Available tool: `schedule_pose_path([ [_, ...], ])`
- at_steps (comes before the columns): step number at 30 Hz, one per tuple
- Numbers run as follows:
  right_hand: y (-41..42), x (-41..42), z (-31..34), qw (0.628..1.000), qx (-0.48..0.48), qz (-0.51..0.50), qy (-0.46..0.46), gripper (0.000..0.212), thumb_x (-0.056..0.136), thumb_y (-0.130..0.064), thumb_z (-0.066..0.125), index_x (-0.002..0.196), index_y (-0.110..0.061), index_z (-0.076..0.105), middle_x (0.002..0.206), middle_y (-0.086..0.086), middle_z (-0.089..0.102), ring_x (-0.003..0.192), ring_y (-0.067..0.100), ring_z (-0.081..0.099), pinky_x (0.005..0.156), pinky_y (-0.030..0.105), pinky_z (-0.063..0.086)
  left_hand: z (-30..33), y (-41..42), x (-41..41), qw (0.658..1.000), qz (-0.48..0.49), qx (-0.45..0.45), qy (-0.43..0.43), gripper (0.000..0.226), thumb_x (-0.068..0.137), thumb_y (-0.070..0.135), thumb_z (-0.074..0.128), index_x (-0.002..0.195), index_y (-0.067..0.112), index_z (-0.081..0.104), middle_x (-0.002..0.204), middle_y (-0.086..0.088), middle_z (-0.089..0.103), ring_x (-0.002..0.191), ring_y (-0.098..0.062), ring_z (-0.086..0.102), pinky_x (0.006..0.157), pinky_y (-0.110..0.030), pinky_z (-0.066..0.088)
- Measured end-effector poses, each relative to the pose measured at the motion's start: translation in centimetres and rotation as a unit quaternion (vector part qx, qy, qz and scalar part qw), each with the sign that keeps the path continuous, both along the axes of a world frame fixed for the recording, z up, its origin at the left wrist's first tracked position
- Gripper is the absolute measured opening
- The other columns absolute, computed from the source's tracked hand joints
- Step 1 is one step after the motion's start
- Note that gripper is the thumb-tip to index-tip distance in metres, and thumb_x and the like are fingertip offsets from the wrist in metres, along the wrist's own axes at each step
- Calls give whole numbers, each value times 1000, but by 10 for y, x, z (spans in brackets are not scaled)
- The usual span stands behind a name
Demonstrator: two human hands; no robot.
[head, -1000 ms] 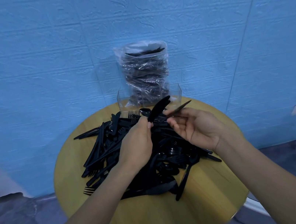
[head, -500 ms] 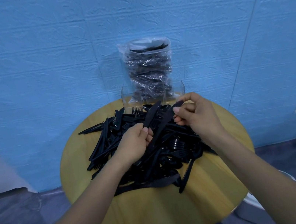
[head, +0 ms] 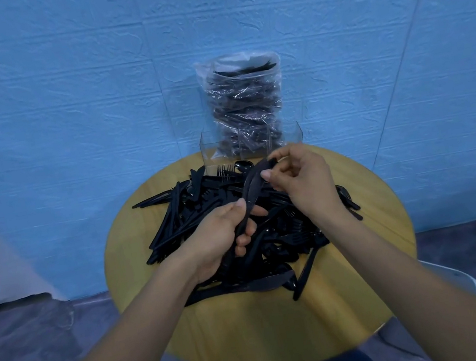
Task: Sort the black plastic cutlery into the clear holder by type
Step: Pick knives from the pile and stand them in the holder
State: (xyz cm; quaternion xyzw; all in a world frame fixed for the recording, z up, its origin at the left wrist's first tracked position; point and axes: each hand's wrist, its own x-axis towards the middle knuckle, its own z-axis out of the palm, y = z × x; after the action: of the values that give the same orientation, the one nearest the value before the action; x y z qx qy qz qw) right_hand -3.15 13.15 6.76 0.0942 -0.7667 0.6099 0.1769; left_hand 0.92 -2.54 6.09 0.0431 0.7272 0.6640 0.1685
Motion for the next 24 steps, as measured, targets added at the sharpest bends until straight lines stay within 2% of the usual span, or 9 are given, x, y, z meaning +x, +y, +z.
schedule_pose_path([
  [3,-6,-3,-9,999,23,5,-37,25,81,-14,73,102,-17,60,70,-4,60,69,12,57,72,29,53,-6,-8,2,996,28,-69,46,34,103,27,30,99,12,60,63,5,40,47,-3,32,46,-16,30],
  [6,-4,5,-25,987,140,25,-79,26,84,-11,70,106,-15,58,81,-4,59,72,8,55,69,20,45,-16,-24,3,988,100,-100,62,32,103,24,30,93,13,58,63,4,39,46,-3,32,45,-17,28],
  [9,-3,18,-44,936,323,98,-100,39,86,-4,63,123,-14,57,106,-5,48,96,11,50,78,11,37,-25,-39,5,980,152,-114,63,32,103,24,29,90,14,57,63,3,40,49,-6,32,46,-20,29],
  [11,-8,22,-53,907,383,144,-103,51,87,-5,59,135,-19,49,115,-4,37,112,15,38,89,13,29,-30,-42,6,978,162,-118,61,32,103,24,29,89,15,57,63,3,41,50,-7,33,47,-21,29],
  [14,-18,21,-57,882,438,160,-66,58,88,-6,56,141,-24,41,113,-2,30,106,13,25,84,9,18,-35,-41,7,978,159,-123,54,32,103,25,29,90,15,57,64,3,42,51,-8,34,48,-21,31],
  [17,-21,17,-56,870,472,139,-23,52,89,-6,55,137,-24,45,111,-2,29,102,12,24,81,12,19,-38,-41,7,978,159,-125,54,32,103,26,29,91,14,57,64,3,43,51,-8,35,49,-22,32],
  [21,-24,14,-54,862,487,140,-11,34,86,-1,53,117,-15,52,118,3,36,113,20,35,90,25,37,-39,-41,5,977,162,-127,62,32,103,25,29,91,14,57,64,2,43,50,-8,36,49,-21,32],
  [24,-24,13,-53,850,510,129,13,34,88,0,49,119,-14,51,121,3,44,114,20,41,81,24,37,-41,-40,3,976,160,-131,65,32,103,25,29,92,14,57,64,3,44,50,-8,37,49,-20,33],
])
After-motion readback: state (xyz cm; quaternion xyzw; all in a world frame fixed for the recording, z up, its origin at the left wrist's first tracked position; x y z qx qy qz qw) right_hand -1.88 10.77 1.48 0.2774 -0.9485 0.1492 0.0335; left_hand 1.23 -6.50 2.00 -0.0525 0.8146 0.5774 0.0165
